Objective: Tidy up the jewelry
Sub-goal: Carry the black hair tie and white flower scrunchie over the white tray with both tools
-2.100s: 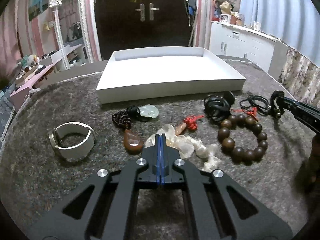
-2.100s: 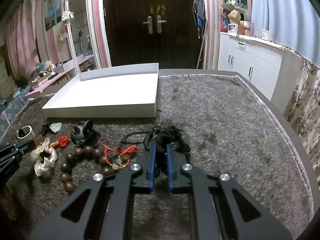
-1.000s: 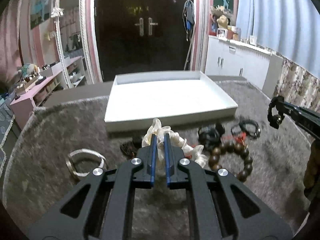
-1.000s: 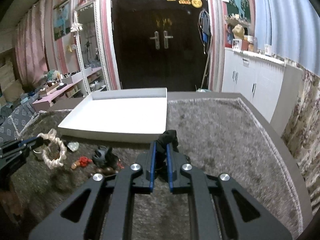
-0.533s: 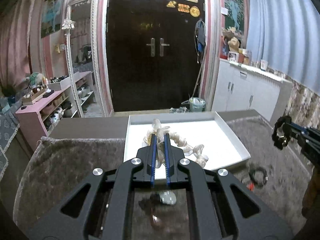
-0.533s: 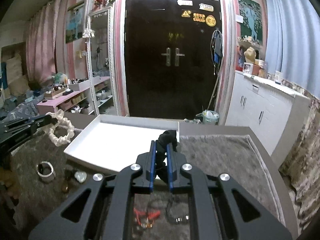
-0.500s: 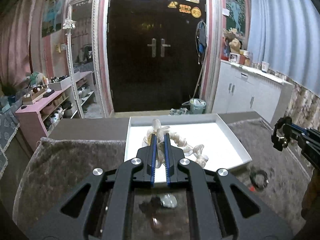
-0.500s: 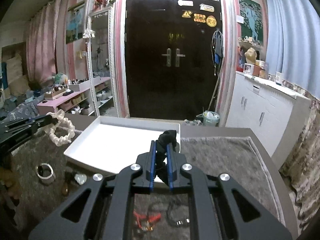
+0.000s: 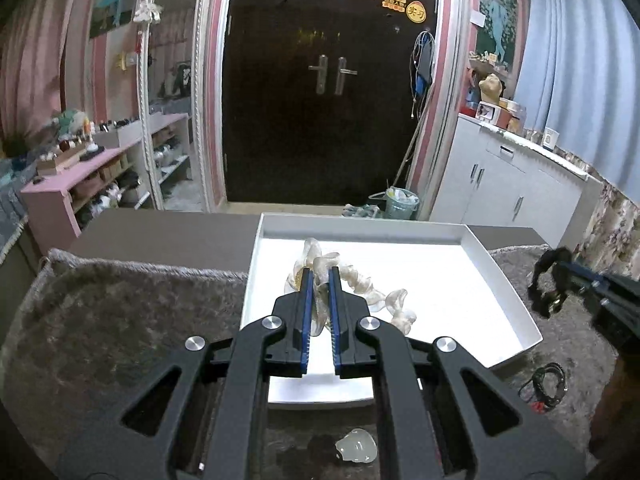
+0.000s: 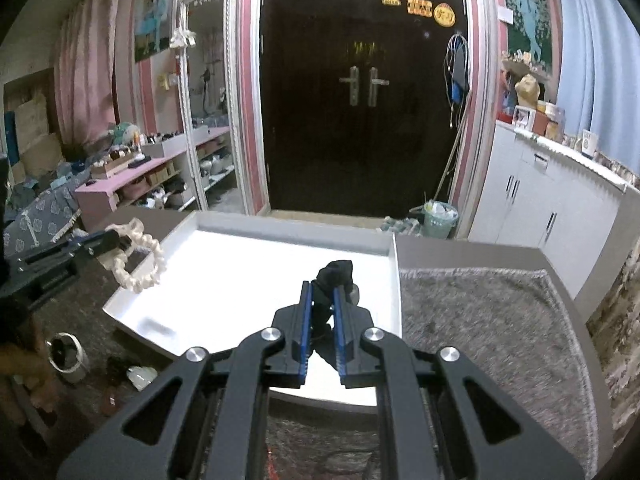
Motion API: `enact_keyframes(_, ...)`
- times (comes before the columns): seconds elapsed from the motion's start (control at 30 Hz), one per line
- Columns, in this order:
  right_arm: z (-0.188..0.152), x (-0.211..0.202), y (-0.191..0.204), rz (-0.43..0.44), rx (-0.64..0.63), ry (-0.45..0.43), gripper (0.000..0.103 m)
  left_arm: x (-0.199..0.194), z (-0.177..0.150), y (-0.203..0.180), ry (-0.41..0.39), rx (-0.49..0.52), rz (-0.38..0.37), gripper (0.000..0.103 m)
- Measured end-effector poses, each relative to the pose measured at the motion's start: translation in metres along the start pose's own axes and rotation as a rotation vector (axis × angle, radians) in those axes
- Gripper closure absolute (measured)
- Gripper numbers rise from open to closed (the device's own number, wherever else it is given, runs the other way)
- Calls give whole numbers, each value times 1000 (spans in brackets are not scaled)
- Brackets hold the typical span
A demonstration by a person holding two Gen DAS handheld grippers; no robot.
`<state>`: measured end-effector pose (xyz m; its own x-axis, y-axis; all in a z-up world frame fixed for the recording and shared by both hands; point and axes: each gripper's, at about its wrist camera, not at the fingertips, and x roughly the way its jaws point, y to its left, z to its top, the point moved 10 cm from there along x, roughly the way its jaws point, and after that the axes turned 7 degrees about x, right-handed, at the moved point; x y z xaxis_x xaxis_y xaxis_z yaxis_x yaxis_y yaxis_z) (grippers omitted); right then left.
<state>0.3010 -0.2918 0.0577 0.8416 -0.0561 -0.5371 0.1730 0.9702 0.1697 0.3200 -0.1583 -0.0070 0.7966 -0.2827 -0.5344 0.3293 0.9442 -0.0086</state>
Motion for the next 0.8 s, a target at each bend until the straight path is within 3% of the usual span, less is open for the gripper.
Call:
enact_keyframes(0.37,-25,33,-7,-4,8,59,93,25,-18,15,34,-22,-1,97)
enact_keyframes(0.8,-46,55,-10,5,40,144,93,64,-42,7,147,4,-7,96)
